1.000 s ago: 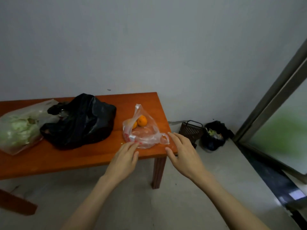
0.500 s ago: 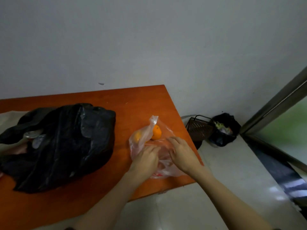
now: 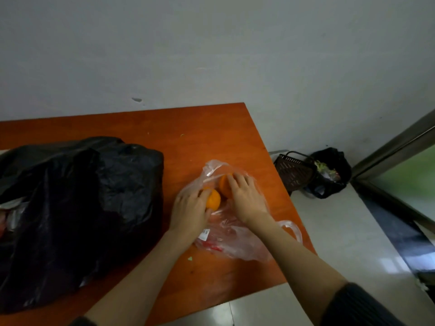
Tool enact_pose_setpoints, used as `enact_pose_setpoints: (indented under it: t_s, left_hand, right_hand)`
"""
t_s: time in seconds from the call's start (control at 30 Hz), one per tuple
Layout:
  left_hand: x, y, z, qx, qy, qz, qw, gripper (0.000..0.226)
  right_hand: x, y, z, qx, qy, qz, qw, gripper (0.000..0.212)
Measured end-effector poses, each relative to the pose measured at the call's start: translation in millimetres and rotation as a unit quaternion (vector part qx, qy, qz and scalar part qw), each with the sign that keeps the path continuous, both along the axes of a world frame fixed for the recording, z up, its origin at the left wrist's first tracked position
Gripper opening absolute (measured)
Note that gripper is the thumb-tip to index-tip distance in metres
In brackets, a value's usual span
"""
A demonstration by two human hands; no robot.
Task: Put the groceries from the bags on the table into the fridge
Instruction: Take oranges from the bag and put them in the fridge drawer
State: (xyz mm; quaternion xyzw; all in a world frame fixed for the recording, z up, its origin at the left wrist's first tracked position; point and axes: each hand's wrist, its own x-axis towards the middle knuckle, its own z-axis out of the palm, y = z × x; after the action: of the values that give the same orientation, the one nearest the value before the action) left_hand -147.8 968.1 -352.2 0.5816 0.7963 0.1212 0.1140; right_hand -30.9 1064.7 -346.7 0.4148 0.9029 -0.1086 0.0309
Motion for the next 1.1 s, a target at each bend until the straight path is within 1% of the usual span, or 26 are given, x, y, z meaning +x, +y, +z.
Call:
enact_pose_setpoints:
  t_s: [0.13,0.23,0.37,0.5,0.57,0.63,0.67,0.73,0.8,0.83,0.9,1.0,1.1]
  left_hand:
    - [0,9,-7,0.004,-0.022,0.005,1.0,0.06]
    - [1,12,-10,0.004,-0.019,0.011,1.0,0.058]
    - [1,9,-10,0.001,-0.008,0.008,1.0,0.055]
    - [2,-2,-2,0.02,-0.007,-0.006,1.0,0.055]
    - [6,-8,9,0.023,-0.003,0.0,1.0,0.047]
    - [10,-14,18,0.017,-0.001,0.004,1.0,0.04]
    - [12,-18,22,0.029,-0.019,0.0,0.999,0.04]
    - [17,-23,28,0.064,-0.081,-0.006,0.995,0.048]
    - [22,-28,34,0.055,-0.125,0.001,0.991,0.059]
    - [24,-31,37,0.034,-0.133,0.007,0.99,0.06]
    - [28,-36,43,0.017,-0.144,-0.002,0.989,0.055]
    - [36,-46,51,0.031,-0.165,-0.039,0.985,0.054]
    - [46,-58,59,0.046,-0.16,-0.062,0.984,0.053]
  right_hand:
    - [-6,5,-9,0.049,-0.02,-0.036,0.998,0.054]
    - [-7,7,-14,0.061,-0.018,-0.058,0.996,0.049]
    - [-5,2,-16,0.06,-0.009,-0.062,0.996,0.049]
    - [5,-12,-9,0.023,0.015,-0.049,0.998,0.052]
    - [14,-19,-4,0.016,0.033,-0.059,0.998,0.055]
    - [25,-26,0,0.016,0.06,-0.077,0.995,0.052]
    - [30,-30,2,0.013,0.08,-0.09,0.993,0.05]
    - [39,-36,9,0.001,0.118,-0.12,0.986,0.049]
    - [47,-43,19,-0.024,0.138,-0.153,0.978,0.054]
    - [51,-46,24,-0.048,0.144,-0.174,0.973,0.059]
    - [59,-53,35,-0.097,0.152,-0.211,0.961,0.066]
    - [69,-64,49,-0.136,0.137,-0.235,0.953,0.065]
    - [82,-79,59,-0.144,0.164,-0.256,0.942,0.068]
